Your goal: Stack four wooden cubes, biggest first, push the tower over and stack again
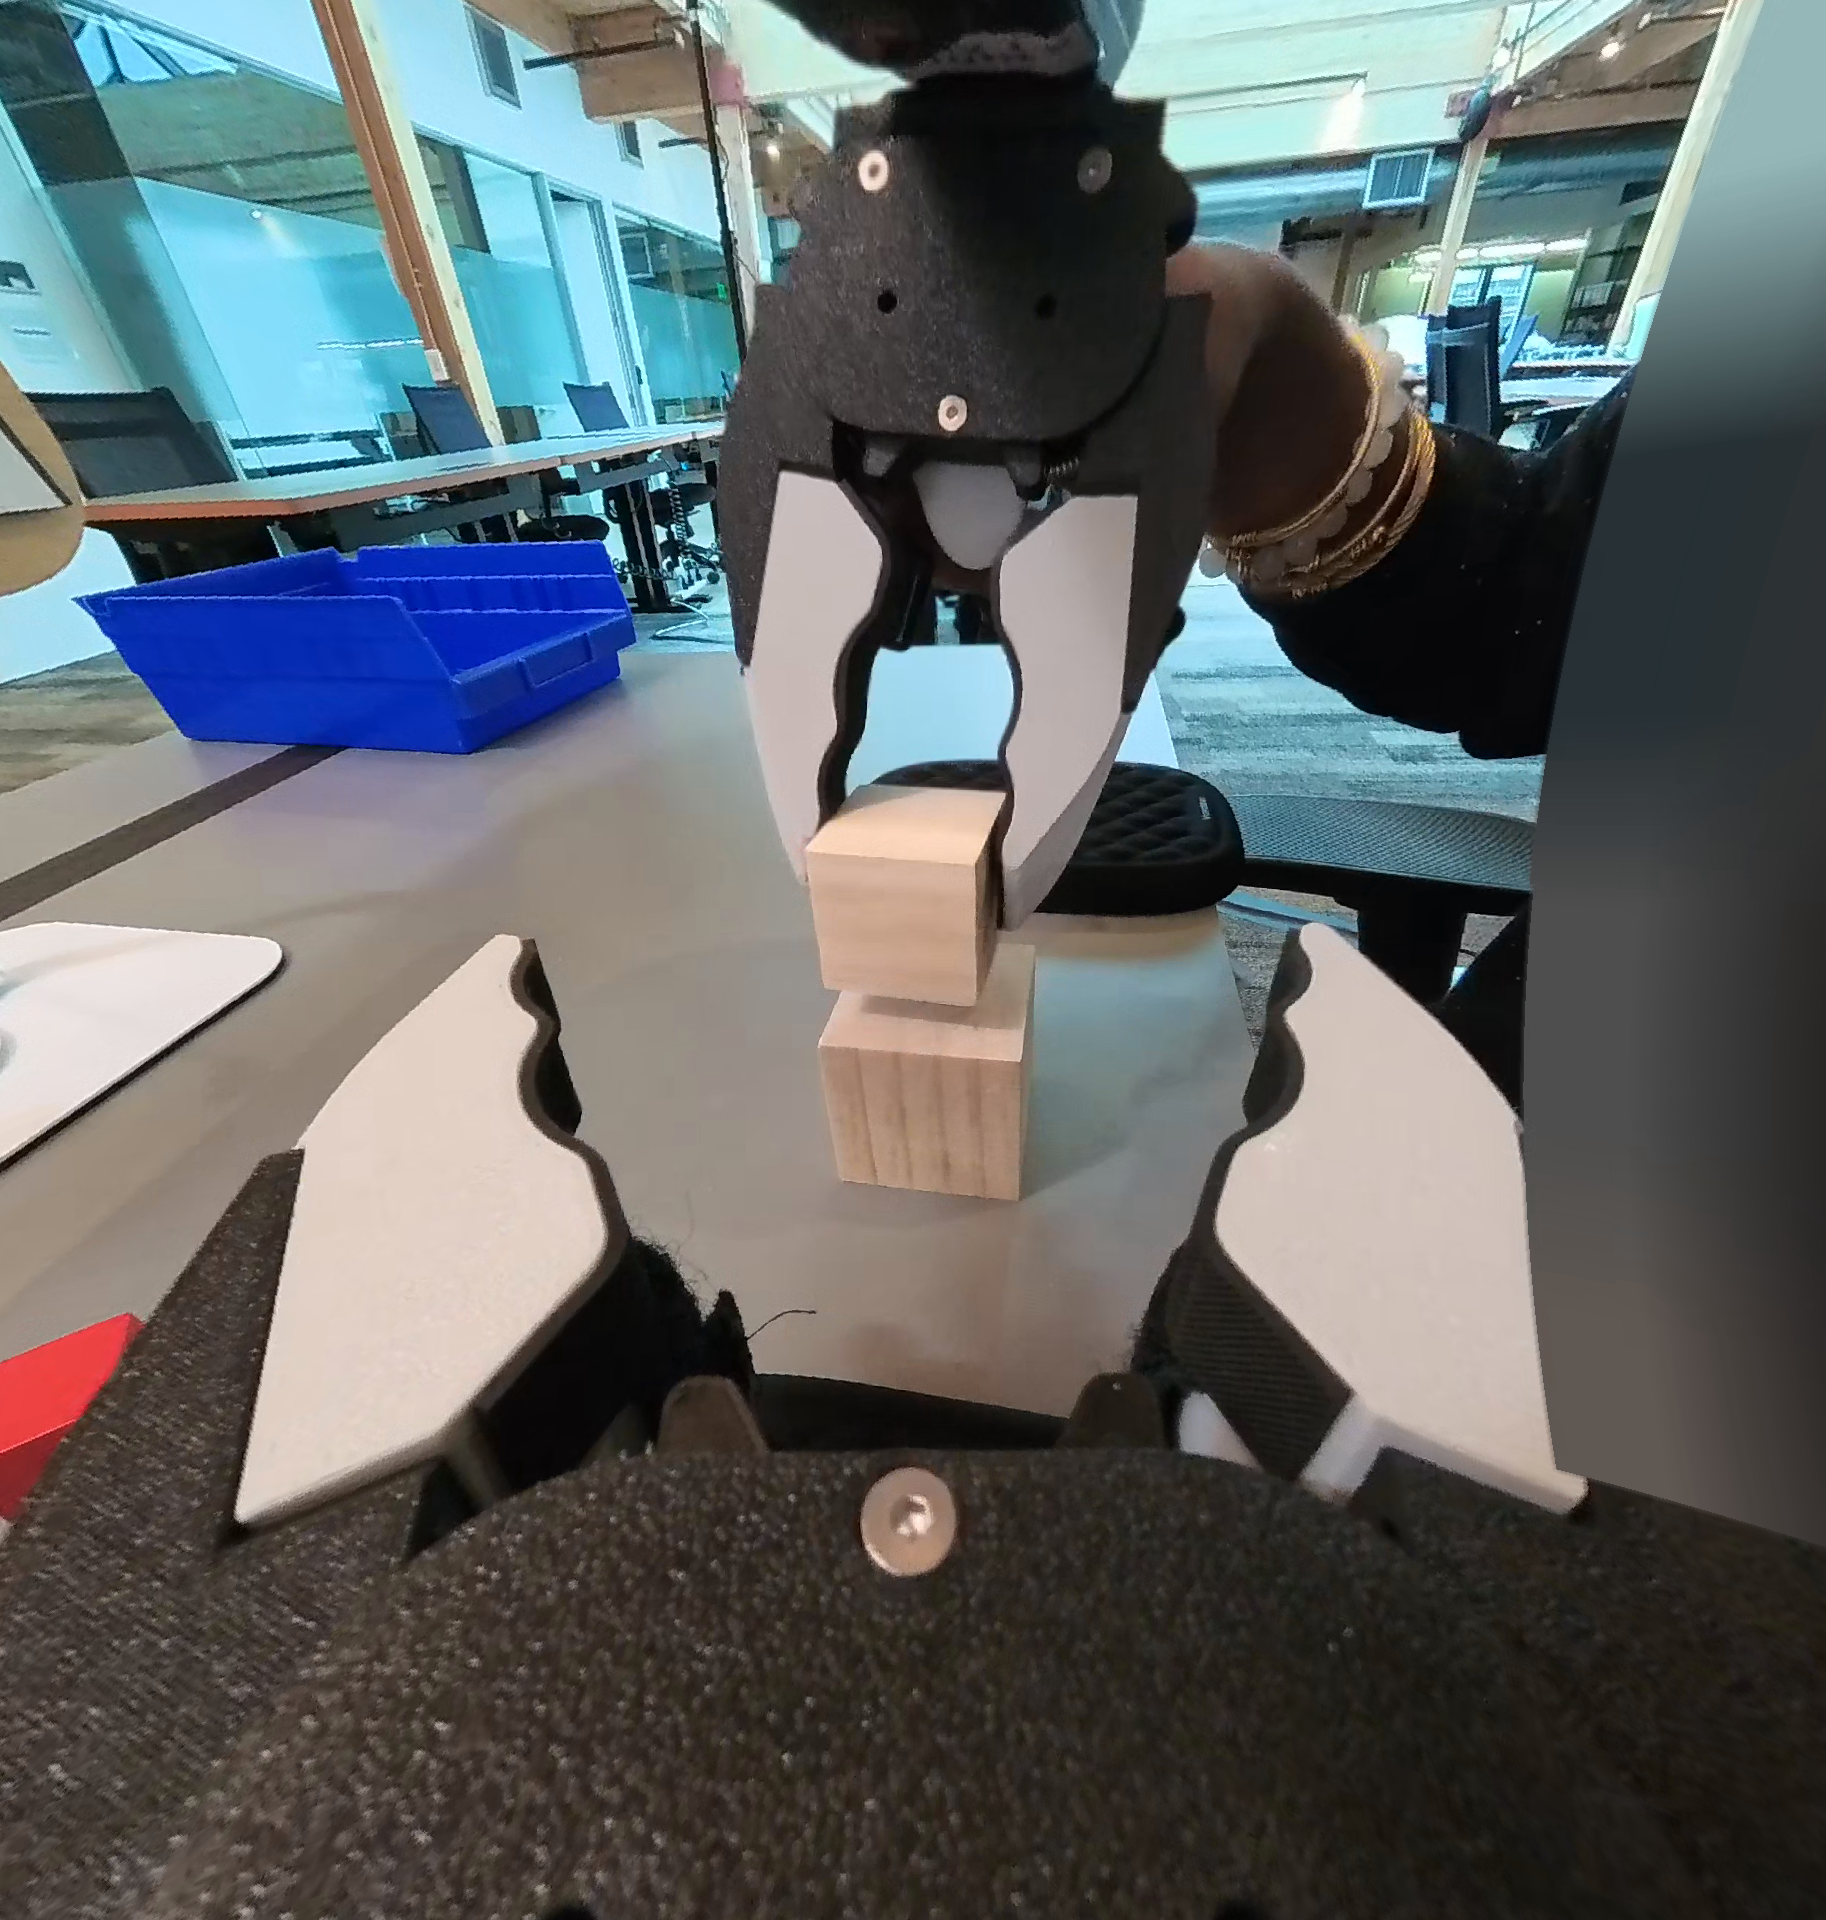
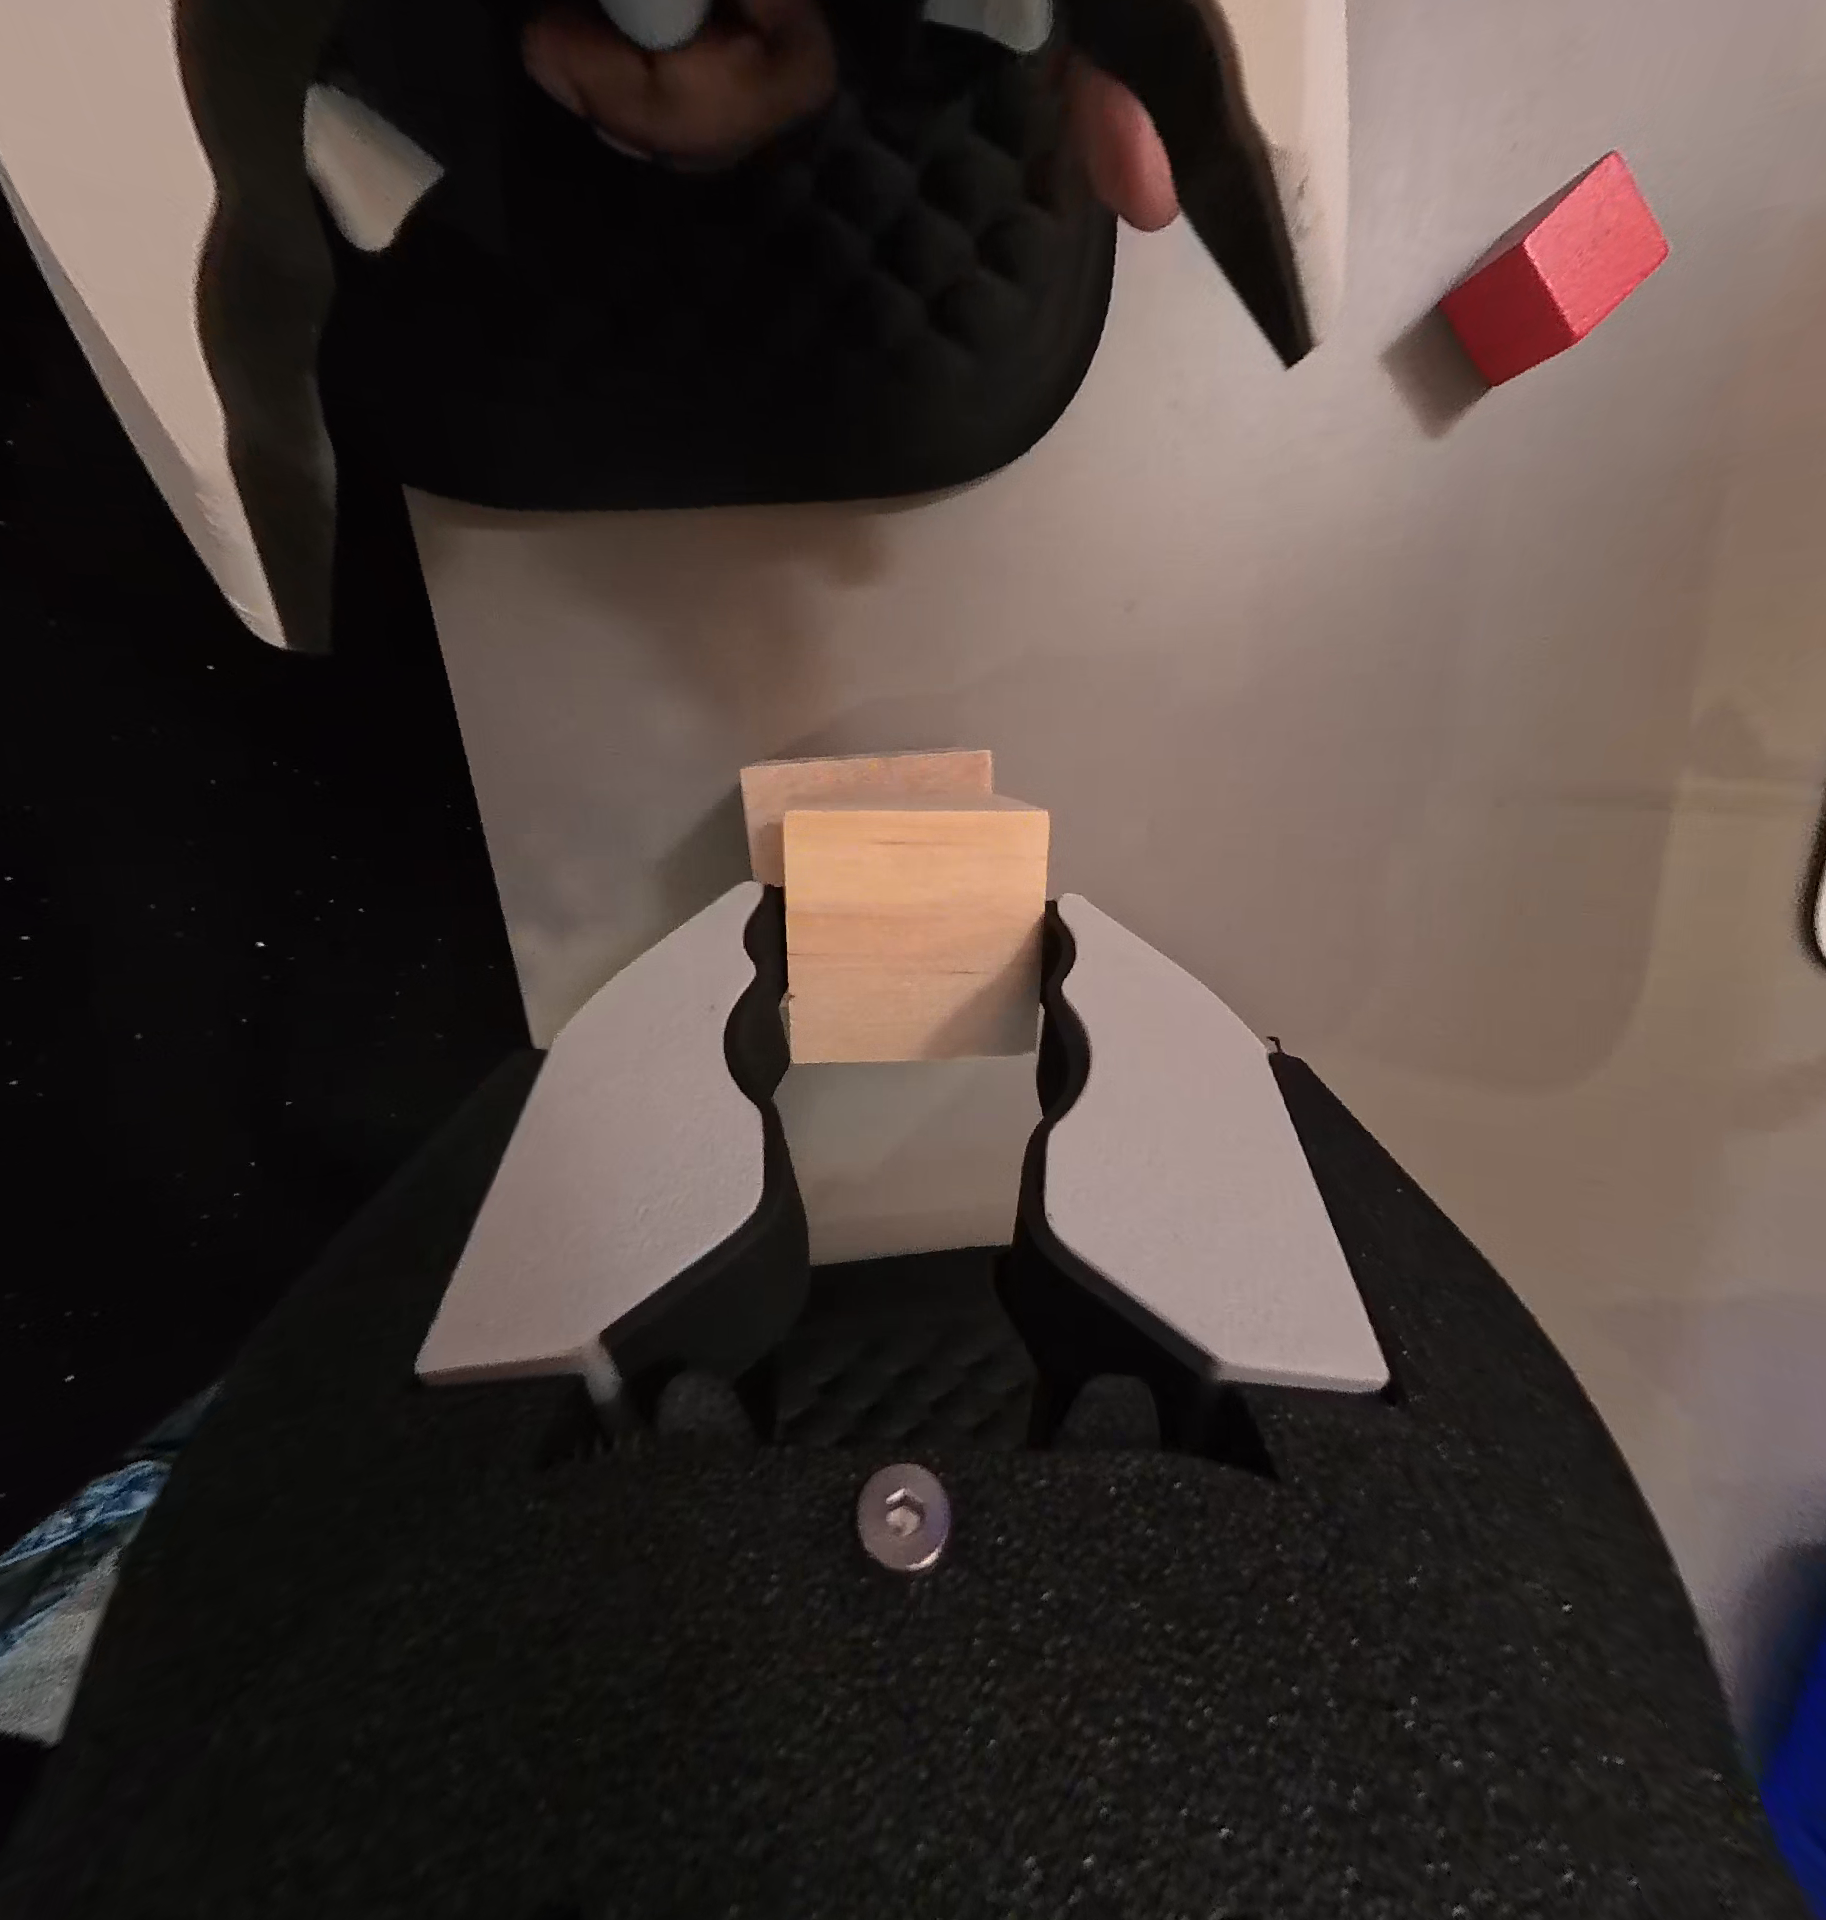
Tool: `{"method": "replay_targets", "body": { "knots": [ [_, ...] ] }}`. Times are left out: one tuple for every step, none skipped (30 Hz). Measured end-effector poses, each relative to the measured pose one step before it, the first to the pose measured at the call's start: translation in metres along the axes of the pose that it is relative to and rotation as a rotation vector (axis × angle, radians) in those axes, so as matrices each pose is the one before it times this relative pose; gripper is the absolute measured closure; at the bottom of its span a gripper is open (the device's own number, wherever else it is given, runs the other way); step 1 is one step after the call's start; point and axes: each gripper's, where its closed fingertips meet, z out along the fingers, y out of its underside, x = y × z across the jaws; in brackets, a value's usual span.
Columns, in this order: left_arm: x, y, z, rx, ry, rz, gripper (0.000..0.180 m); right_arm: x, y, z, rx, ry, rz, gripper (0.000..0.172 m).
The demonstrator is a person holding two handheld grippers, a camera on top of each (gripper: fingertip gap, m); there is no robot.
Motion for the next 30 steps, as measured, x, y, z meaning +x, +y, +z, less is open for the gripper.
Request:
{"method": "replay_targets", "body": {
  "knots": [
    [-0.00004, -0.00014, -0.00008, 0.0011, 0.0004, -0.0009, 0.053, 0.00068, 0.00066, 0.00093, -0.0023, 0.0062, -0.0053, 0.126],
    [-0.00013, -0.00009, -0.00010, 0.0008, -0.0002, -0.0009, 0.053, -0.00053, 0.00017, 0.00091, 0.0009, -0.0042, -0.0015, 0.126],
    [-0.00008, -0.00005, -0.00003, 0.0005, 0.0001, -0.0004, 0.053, -0.00097, -0.00040, 0.00076, 0.0042, -0.0073, -0.0018, 0.126],
    [-0.00004, -0.00006, -0.00006, 0.0005, -0.0002, -0.0003, 0.053, -0.00030, -0.00020, 0.00078, 0.0037, -0.0018, -0.0027, 0.126],
    [-0.00001, -0.00005, -0.00007, 0.0004, -0.0002, -0.0005, 0.053, -0.00032, 0.00004, 0.00051, 0.0014, -0.0005, -0.0027, 0.126],
    [-0.00007, -0.00011, -0.00006, 0.0001, 0.0004, -0.0002, 0.053, -0.00076, 0.00010, 0.00058, 0.0012, -0.0028, -0.0022, 0.126],
    [0.00007, -0.00002, 0.00001, 0.0002, 0.0004, -0.0002, 0.053, -0.00062, 0.00026, 0.00065, 0.0010, -0.0028, -0.0015, 0.126],
    [-0.00007, -0.00003, -0.00004, 0.0003, 0.0001, -0.0005, 0.053, -0.00053, 0.00068, 0.00064, -0.0017, -0.0017, -0.0010, 0.126],
    [0.00004, -0.00002, 0.00001, 0.0002, 0.0000, -0.0005, 0.053, 0.00001, 0.00078, 0.00070, -0.0028, 0.0007, -0.0015, 0.126],
    [-0.00003, -0.00004, -0.00007, 0.0003, -0.0002, -0.0002, 0.053, 0.00031, 0.00069, 0.00068, -0.0015, 0.0026, 0.0005, 0.126],
    [-0.00007, -0.00008, -0.00005, 0.0007, -0.0003, 0.0001, 0.053, -0.00006, 0.00029, 0.00057, 0.0009, -0.0007, 0.0015, 0.126],
    [0.00007, -0.00004, -0.00001, 0.0003, -0.0001, 0.0002, 0.053, -0.00048, 0.00013, 0.00055, 0.0025, -0.0039, 0.0001, 0.126],
    [-0.00010, 0.00004, 0.00001, -0.0003, -0.0001, -0.0001, 0.053, -0.00027, 0.00014, 0.00062, 0.0012, -0.0020, -0.0006, 0.126],
    [0.00003, 0.00000, 0.00000, 0.0000, 0.0001, -0.0003, 0.053, -0.00008, 0.00030, 0.00051, -0.0002, 0.0003, -0.0018, 0.126],
    [0.00004, -0.00001, 0.00000, 0.0001, 0.0002, -0.0001, 0.053, -0.00004, -0.00036, 0.00018, 0.0032, 0.0003, -0.0032, 0.126],
    [-0.00012, 0.00000, -0.00006, 0.0001, 0.0000, -0.0002, 0.054, 0.00000, -0.00003, 0.00011, 0.0010, 0.0003, -0.0039, 0.126],
    [0.00003, -0.00006, 0.00003, 0.0005, 0.0000, -0.0004, 0.054, -0.00012, 0.00010, -0.00006, 0.0003, 0.0003, -0.0035, 0.126],
    [-0.00001, -0.00007, -0.00002, 0.0006, 0.0006, -0.0004, 0.054, -0.00007, -0.00005, -0.00009, 0.0007, 0.0004, -0.0011, 0.126],
    [0.00004, -0.00007, -0.00015, 0.0006, 0.0007, -0.0002, 0.054, 0.00003, -0.00008, 0.00006, 0.0013, 0.0003, -0.0001, 0.126],
    [-0.00002, -0.00011, -0.00004, 0.0008, 0.0000, -0.0001, 0.054, 0.00016, -0.00014, 0.00010, 0.0018, 0.0008, -0.0008, 0.126],
    [0.00010, -0.00005, -0.00001, 0.0003, 0.0000, 0.0000, 0.054, 0.00014, -0.00024, 0.00025, 0.0028, 0.0016, -0.0006, 0.124],
    [-0.00004, 0.00005, -0.00003, -0.0004, -0.0002, 0.0003, 0.054, -0.00049, -0.00021, 0.00024, 0.0026, -0.0038, -0.0003, 0.118],
    [0.00004, 0.00002, 0.00005, -0.0002, -0.0002, 0.0008, 0.054, -0.00127, -0.00057, -0.00023, 0.0045, -0.0100, 0.0000, 0.113],
    [0.00008, -0.00008, 0.00002, -0.0002, -0.0005, 0.0010, 0.054, -0.00128, -0.00151, -0.00178, 0.0102, -0.0112, -0.0009, 0.109],
    [0.00010, 0.00005, 0.00009, -0.0005, -0.0005, 0.0012, 0.054, -0.00040, -0.00259, -0.00378, 0.0171, -0.0095, -0.0038, 0.107],
    [-0.00005, 0.00005, 0.00003, -0.0005, -0.0007, 0.0012, 0.054, 0.00087, -0.00418, -0.00589, 0.0258, -0.0083, -0.0078, 0.105],
    [0.00020, 0.00007, 0.00008, -0.0007, 0.0002, 0.0010, 0.054, 0.00265, -0.00608, -0.00757, 0.0362, -0.0059, -0.0119, 0.104],
    [0.00016, 0.00015, 0.00016, -0.0013, 0.0005, 0.0012, 0.054, 0.00482, -0.00800, -0.00833, 0.0442, -0.0037, -0.0154, 0.104],
    [0.00019, 0.00014, 0.00004, -0.0012, 0.0002, 0.0011, 0.054, 0.00730, -0.00956, -0.00802, 0.0505, -0.0003, -0.0198, 0.103],
    [0.00021, 0.00006, 0.00009, -0.0006, 0.0007, 0.0018, 0.054, 0.00940, -0.01017, -0.00680, 0.0521, 0.0010, -0.0308, 0.104]
  ]
}}
